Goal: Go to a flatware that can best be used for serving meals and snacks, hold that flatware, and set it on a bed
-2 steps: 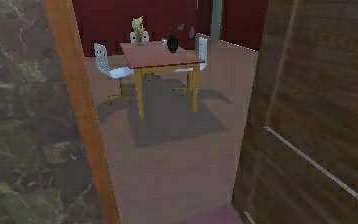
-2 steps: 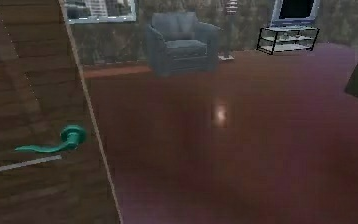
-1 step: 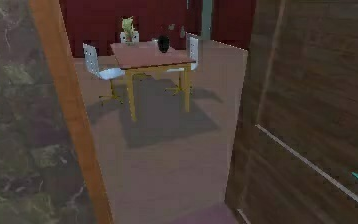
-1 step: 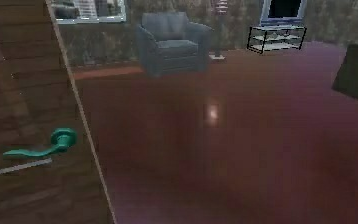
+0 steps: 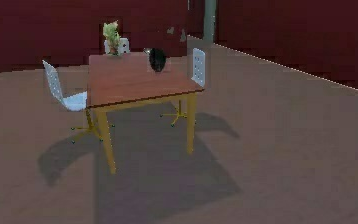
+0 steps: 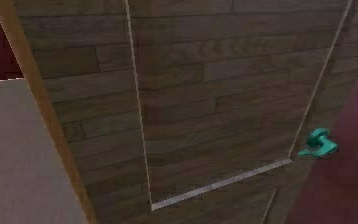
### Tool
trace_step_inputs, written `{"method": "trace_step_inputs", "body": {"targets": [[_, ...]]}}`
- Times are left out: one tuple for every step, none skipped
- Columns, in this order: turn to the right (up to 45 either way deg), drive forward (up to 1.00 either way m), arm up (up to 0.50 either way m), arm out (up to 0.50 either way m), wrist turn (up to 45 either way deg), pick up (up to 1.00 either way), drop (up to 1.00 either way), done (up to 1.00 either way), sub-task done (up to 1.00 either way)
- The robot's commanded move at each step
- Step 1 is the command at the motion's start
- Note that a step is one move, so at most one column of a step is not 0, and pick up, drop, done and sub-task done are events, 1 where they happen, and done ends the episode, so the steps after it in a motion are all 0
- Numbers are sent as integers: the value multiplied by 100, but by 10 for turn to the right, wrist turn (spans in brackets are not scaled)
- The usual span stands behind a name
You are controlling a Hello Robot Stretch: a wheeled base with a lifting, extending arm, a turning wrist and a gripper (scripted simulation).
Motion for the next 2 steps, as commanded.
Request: {"method": "trace_step_inputs", "body": {"targets": [[180, 0, 0, 0, 0, 0, 0, 0, 0], [0, 10, 0, 0, 0, 0, 0, 0, 0]]}}
